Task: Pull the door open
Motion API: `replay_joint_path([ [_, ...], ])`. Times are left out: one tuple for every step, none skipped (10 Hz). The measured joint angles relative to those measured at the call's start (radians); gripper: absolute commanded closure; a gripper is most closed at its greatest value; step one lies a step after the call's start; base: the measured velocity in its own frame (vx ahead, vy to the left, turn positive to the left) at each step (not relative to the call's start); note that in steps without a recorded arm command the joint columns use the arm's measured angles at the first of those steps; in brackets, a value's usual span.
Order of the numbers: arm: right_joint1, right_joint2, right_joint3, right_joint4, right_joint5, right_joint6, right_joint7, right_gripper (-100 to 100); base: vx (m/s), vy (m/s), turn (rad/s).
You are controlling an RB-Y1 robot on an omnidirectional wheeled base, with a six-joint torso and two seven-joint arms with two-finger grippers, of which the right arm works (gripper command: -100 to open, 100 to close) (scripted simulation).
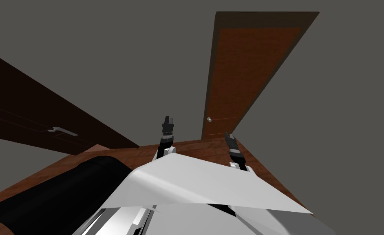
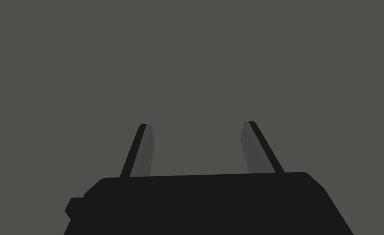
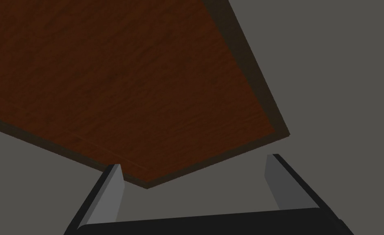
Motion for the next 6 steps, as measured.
replay_joint_path([
  [-0.010, -0.001, -0.003, 0.033, 0.010, -0.008, 0.024, -100, 0.105, 0.002, 0.067],
  [-0.014, -0.003, -0.005, 0.050, 0.021, -0.008, 0.046, -100, 0.073, 0.003, 0.023],
  [-0.021, -0.003, -0.007, 0.065, 0.025, -0.008, 0.059, -100, 0.062, 0.000, 0.039],
  [-0.028, -0.008, -0.010, 0.085, 0.031, -0.010, 0.071, -100, 0.087, -0.006, 0.069],
  [-0.038, -0.010, -0.014, 0.117, 0.039, -0.019, 0.090, -100, 0.095, 0.002, 0.070],
  [-0.041, -0.012, -0.017, 0.142, 0.048, -0.028, 0.112, -100, 0.088, -0.003, 0.059],
])
